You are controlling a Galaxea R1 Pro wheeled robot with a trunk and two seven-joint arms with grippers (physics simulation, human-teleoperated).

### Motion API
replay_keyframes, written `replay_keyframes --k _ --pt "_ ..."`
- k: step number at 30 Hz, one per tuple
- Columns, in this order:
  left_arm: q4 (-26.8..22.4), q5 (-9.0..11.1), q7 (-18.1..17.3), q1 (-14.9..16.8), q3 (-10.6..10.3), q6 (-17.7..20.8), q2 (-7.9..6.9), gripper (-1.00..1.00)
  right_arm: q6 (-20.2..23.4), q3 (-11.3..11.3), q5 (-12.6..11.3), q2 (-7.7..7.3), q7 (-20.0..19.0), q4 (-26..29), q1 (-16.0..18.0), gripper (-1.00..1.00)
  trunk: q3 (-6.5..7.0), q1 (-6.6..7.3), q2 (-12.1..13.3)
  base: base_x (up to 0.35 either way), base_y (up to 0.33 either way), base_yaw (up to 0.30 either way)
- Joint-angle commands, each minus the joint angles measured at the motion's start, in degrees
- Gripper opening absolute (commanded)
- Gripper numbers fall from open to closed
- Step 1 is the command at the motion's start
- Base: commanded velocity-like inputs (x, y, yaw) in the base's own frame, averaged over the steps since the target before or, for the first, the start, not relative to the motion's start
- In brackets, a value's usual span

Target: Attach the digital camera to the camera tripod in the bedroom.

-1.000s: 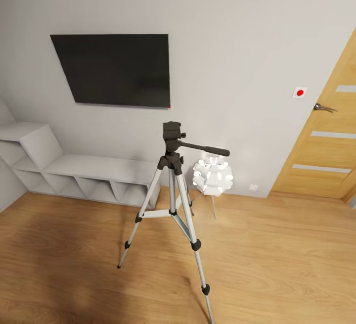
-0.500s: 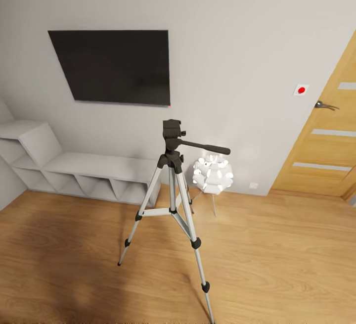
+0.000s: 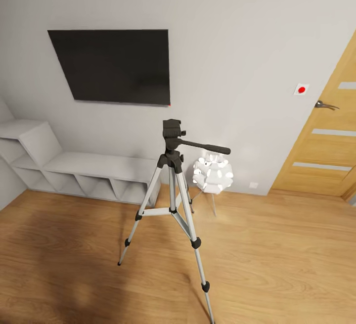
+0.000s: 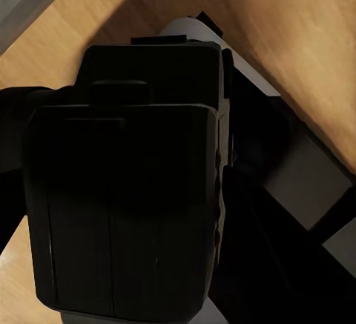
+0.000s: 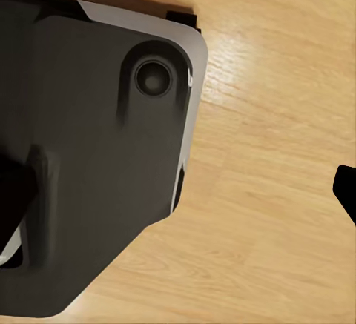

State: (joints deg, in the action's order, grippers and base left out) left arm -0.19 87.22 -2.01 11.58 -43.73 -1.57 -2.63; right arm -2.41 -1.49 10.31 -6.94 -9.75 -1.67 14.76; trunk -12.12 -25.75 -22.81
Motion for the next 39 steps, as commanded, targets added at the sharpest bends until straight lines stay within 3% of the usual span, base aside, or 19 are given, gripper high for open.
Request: replay_keyframes --k 1,9,13,15,16,17,18,21,22,24,26,27,28,29,31,33,36,39 --pt "0.02 0.49 -0.28 0.02 -0.48 -0.10 0.00 -1.00 -0.24 -0.18 0.42 -0.01 -0.09 -0.17 0.09 1.00 -0.10 -0.03 -0.10 0.000 0.000 0.000" --pt "-0.07 0.33 0.00 0.02 -0.73 -0.60 0.21 -1.00 -0.52 -0.20 0.76 -0.69 1.54 1.23 0.09 1.00 -0.10 -0.03 -0.10 0.000 0.000 0.000" --pt "-0.09 0.36 0.05 0.02 -0.74 -0.73 0.18 -1.00 2.58 -0.40 0.46 -0.83 0.16 12.90 -0.06 1.00 -0.10 -0.03 -0.10 0.000 0.000 0.000" --pt "-0.21 0.37 0.07 0.02 -0.72 -0.79 0.17 -1.00 9.73 -0.71 0.10 -0.88 -1.72 24.84 -0.18 1.00 -0.10 -0.03 -0.10 0.000 0.000 0.000" --pt "-0.24 0.36 0.07 0.02 -0.73 -0.80 0.17 -1.00 12.20 -0.76 0.02 -0.88 -2.25 28.12 -0.20 1.00 -0.10 -0.03 -0.10 0.000 0.000 0.000" --pt "-0.30 0.34 0.07 0.02 -0.73 -0.80 0.17 -1.00 17.78 -0.89 -0.19 -0.83 -3.09 34.79 -0.22 1.00 -0.10 -0.03 -0.10 0.000 0.000 0.000" --pt "-0.33 0.34 0.07 0.02 -0.74 -0.82 0.17 -1.00 20.76 -0.97 -0.33 -0.79 -3.35 38.08 -0.21 1.00 -0.10 -0.03 -0.10 0.000 0.000 0.000" --pt "-0.47 0.28 0.03 0.02 -0.77 -0.81 0.22 -1.00 37.69 -2.95 -2.02 -0.45 -4.31 56.31 0.38 1.00 -0.10 -0.03 -0.10 0.000 0.000 0.000" --pt "-0.48 0.25 0.02 0.02 -0.79 -0.81 0.25 -1.00 40.09 -3.43 -2.50 -0.45 -4.40 59.04 0.64 1.00 -0.10 -0.03 -0.10 0.000 0.000 0.000" --pt "-0.50 0.11 0.01 0.02 -0.81 -0.77 0.42 -1.00 46.63 -4.50 -4.14 -0.41 -4.57 66.37 2.30 1.00 -0.10 -0.03 -0.10 0.000 0.000 0.000" --pt "-0.50 -0.28 0.00 0.02 -0.87 -0.74 0.63 -1.00 54.87 -5.17 -6.61 -0.32 -4.80 73.13 7.26 1.00 -0.10 -0.03 -0.10 0.000 0.000 0.000" --pt "-0.51 -0.44 -0.01 0.02 -0.88 -0.74 0.68 -1.00 57.10 -5.26 -7.30 -0.28 -4.86 74.19 8.95 1.00 -0.10 -0.03 -0.10 0.000 0.000 0.000" --pt "-0.49 -0.87 -0.01 0.02 -0.90 -0.73 0.80 -1.00 61.80 -5.40 -8.89 -0.18 -4.93 75.70 12.68 1.00 -0.10 -0.03 -0.10 0.000 0.000 0.000" --pt "-0.48 -1.12 -0.01 0.02 -0.90 -0.73 0.85 -1.00 62.41 -5.44 -9.79 -0.14 -4.95 76.24 14.64 1.00 -0.10 -0.03 -0.10 0.000 0.000 0.000" --pt "-0.45 -2.33 -0.01 0.02 -0.88 -0.72 0.97 -1.00 62.41 -5.45 -13.51 -0.06 -4.99 77.88 21.82 1.00 -0.10 -0.03 -0.10 0.000 0.000 0.000" --pt "-0.43 -3.10 -0.01 0.02 -0.86 -0.75 1.01 -1.00 62.41 -5.33 -15.62 0.00 -5.09 79.38 25.82 1.00 -0.10 -0.03 -0.10 0.000 0.000 0.000" --pt "-0.43 -3.63 -0.01 0.02 -0.84 -0.74 1.03 -1.00 62.41 -4.38 -17.02 0.05 -5.11 81.82 28.53 1.00 -0.10 -0.03 -0.10 0.000 0.000 0.000" --pt "-0.42 -3.87 -0.01 0.02 -0.87 -0.72 1.04 -1.00 62.41 0.32 -17.65 0.05 -5.16 83.13 29.80 1.00 -0.10 -0.03 -0.10 0.000 0.000 0.000"
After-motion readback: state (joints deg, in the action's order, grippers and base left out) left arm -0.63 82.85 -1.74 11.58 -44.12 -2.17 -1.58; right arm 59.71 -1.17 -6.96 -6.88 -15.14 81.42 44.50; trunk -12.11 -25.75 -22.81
